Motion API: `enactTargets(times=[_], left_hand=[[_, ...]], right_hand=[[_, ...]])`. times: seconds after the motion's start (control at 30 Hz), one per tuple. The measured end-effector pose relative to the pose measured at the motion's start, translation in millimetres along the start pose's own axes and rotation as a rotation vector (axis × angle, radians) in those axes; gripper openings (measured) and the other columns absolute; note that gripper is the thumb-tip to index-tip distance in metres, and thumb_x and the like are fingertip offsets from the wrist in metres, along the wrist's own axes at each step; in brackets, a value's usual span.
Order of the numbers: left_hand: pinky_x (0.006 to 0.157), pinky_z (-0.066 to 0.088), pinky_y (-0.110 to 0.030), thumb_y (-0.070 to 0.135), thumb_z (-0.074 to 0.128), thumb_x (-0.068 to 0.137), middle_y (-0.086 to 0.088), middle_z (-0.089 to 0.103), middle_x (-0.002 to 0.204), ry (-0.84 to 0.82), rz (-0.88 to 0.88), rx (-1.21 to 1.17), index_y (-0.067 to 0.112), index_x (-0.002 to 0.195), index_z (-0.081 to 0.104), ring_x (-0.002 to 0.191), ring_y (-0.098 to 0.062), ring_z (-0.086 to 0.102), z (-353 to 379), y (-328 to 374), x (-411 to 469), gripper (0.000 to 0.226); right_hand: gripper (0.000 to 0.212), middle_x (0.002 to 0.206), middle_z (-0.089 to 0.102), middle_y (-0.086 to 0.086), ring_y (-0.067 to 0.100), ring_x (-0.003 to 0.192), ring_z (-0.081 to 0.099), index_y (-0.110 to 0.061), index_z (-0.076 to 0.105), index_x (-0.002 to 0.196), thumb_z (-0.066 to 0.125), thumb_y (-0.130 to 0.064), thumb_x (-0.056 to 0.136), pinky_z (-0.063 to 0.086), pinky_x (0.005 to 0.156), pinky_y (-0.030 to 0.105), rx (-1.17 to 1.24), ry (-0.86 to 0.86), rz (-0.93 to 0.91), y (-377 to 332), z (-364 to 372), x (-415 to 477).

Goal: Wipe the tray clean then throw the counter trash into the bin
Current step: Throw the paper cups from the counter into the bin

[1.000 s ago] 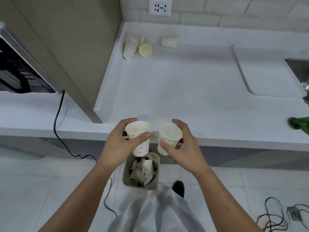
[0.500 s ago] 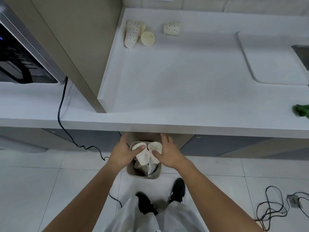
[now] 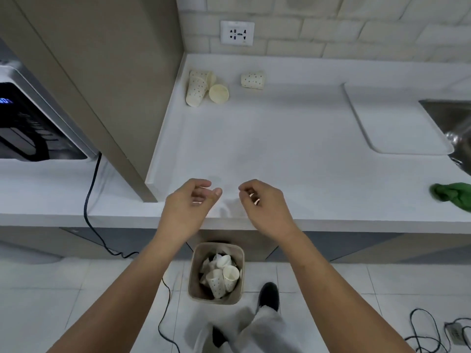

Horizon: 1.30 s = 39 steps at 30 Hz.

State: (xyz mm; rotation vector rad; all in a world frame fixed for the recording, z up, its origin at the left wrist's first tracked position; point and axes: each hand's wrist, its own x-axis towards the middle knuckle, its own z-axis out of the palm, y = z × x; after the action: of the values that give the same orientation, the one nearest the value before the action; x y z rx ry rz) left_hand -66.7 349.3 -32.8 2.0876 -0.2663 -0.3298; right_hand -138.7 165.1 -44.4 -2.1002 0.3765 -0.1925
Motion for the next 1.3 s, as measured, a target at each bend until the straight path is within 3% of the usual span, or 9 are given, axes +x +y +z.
enactTargets(times=[0.17,0.3,0.43,0.6,0.8,0.9,1.07,1.17,1.3], left_hand=[[0.076,0.045,-0.011,0.052,0.070,0.092,0.013,0.072,0.101,0.101,0.069,-0.006,0.030,0.119,0.065,0.090,0.001,0.065,-5.1,37.8,59.0,0.036],[0.064,0.043,-0.011,0.054,0.067,0.093,0.012,0.069,0.109,0.173,0.074,-0.016,0.030,0.125,0.061,0.091,0.001,0.065,5.3,61.5,116.9,0.040],[0.066,0.046,-0.018,0.056,0.068,0.092,0.008,0.068,0.115,0.209,0.060,-0.012,0.029,0.128,0.057,0.095,-0.003,0.067,25.1,75.5,181.7,0.046],[0.093,0.051,-0.031,0.055,0.076,0.085,-0.002,0.052,0.135,0.255,0.078,0.090,0.026,0.142,0.047,0.112,-0.021,0.062,53.5,79.9,270.6,0.071],[0.113,0.038,-0.044,0.060,0.086,0.066,-0.012,0.042,0.145,0.408,0.045,0.308,0.016,0.147,0.039,0.135,-0.036,0.042,77.6,64.3,369.7,0.103],[0.110,0.035,-0.043,0.068,0.084,0.060,-0.014,0.050,0.139,0.442,0.066,0.429,0.011,0.145,0.042,0.130,-0.038,0.045,87.8,49.8,402.5,0.110],[0.093,0.045,-0.046,0.076,0.078,0.058,-0.017,0.059,0.116,0.471,0.117,0.695,0.009,0.140,0.046,0.104,-0.039,0.054,102.2,38.3,431.6,0.110],[0.088,0.047,-0.047,0.061,0.081,0.065,-0.020,0.059,0.112,0.466,0.117,0.742,0.009,0.139,0.047,0.099,-0.041,0.055,107.7,35.8,436.7,0.097],[0.082,0.050,-0.049,0.040,0.079,0.068,-0.022,0.057,0.111,0.509,0.191,0.612,0.005,0.132,0.052,0.090,-0.042,0.056,108.6,38.1,432.3,0.077]], right_hand=[[0.018,0.096,0.067,-0.012,0.003,0.079,0.061,-0.021,0.069,0.110,0.057,-0.024,0.098,0.046,0.070,0.010,0.005,0.066,-0.061,-10.6,-27.4,62.3],[0.019,0.100,0.067,-0.008,0.007,0.079,0.062,-0.018,0.068,0.112,0.058,-0.020,0.095,0.050,0.077,0.021,0.005,0.111,-0.112,-3.3,-44.3,122.3],[0.020,0.104,0.067,-0.006,0.011,0.085,0.063,-0.017,0.067,0.112,0.059,-0.020,0.094,0.053,0.082,0.027,-0.012,0.129,-0.143,5.4,-56.0,189.2],[0.020,0.105,0.066,-0.002,0.011,0.087,0.063,-0.018,0.067,0.112,0.059,-0.019,0.093,0.053,0.084,0.027,-0.036,0.115,-0.177,18.4,-65.5,264.1],[0.023,0.106,0.061,0.002,0.013,0.093,0.061,-0.015,0.067,0.113,0.061,-0.014,0.091,0.052,0.088,0.033,-0.053,0.111,-0.205,42.1,-68.2,328.3],[0.025,0.108,0.060,0.003,0.018,0.095,0.061,-0.015,0.067,0.115,0.062,-0.015,0.091,0.052,0.090,0.036,-0.060,0.102,-0.203,54.2,-70.1,348.9],[0.027,0.114,0.057,0.002,0.022,0.100,0.060,-0.018,0.067,0.117,0.062,-0.015,0.091,0.050,0.096,0.039,-0.076,0.097,-0.189,72.5,-70.9,368.0],[0.030,0.117,0.054,0.004,0.026,0.104,0.057,-0.018,0.065,0.119,0.061,-0.016,0.089,0.047,0.099,0.040,-0.105,0.105,-0.197,81.6,-70.1,375.6],[0.039,0.127,0.049,0.009,0.027,0.118,0.044,-0.014,0.060,0.125,0.061,-0.019,0.087,0.029,0.101,0.027,-0.203,0.135,-0.201,86.1,-71.3,395.4]])
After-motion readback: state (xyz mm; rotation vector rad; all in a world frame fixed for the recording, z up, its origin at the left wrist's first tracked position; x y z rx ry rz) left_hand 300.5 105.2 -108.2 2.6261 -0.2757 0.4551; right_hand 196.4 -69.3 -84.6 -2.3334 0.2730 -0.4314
